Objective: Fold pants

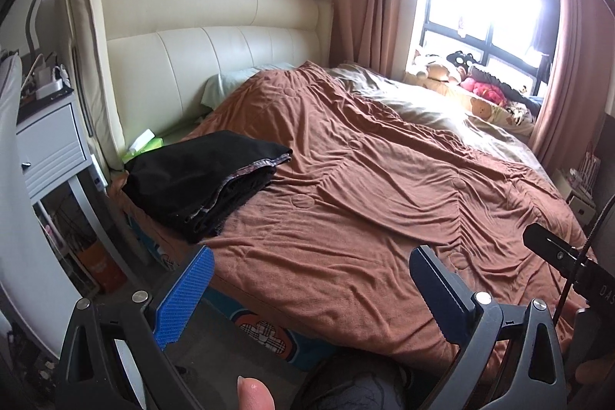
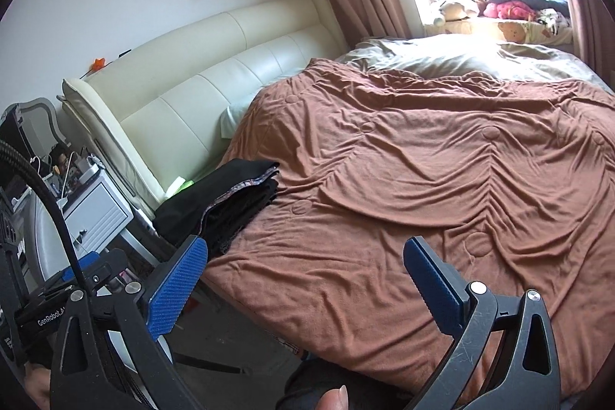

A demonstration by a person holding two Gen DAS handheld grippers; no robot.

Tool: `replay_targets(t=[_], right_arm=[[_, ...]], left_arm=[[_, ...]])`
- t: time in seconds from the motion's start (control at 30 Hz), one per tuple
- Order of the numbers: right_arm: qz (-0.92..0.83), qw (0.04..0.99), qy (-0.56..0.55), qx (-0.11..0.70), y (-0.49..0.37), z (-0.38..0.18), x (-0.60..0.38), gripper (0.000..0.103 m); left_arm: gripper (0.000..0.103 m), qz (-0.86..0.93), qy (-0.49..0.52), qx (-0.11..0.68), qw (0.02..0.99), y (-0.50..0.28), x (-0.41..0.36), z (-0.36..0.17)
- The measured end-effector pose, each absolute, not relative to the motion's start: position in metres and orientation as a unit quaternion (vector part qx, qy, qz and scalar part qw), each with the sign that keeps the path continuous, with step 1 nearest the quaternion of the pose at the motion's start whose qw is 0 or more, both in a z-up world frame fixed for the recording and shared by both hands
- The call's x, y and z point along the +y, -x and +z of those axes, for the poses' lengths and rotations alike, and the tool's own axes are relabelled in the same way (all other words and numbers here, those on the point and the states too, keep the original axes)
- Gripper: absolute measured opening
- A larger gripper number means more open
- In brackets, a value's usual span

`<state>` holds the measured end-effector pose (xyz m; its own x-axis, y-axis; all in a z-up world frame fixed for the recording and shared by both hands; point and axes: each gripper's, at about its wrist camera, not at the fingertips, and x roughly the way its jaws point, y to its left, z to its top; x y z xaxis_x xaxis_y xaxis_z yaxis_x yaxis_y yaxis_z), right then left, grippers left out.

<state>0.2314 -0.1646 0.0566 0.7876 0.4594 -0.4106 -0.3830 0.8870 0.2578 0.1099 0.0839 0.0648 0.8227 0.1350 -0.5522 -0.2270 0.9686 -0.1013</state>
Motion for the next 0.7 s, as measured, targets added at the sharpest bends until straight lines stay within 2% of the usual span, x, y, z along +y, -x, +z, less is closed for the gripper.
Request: replay_targets(t=[0.7], right_arm=[[0.128,0.974,0.001,0.188,-0.072,0.040,-0.199,0.103]], left_arm=[[0.103,0.024,0.044,0.276,0.960,-0.012,0.021,0.044]])
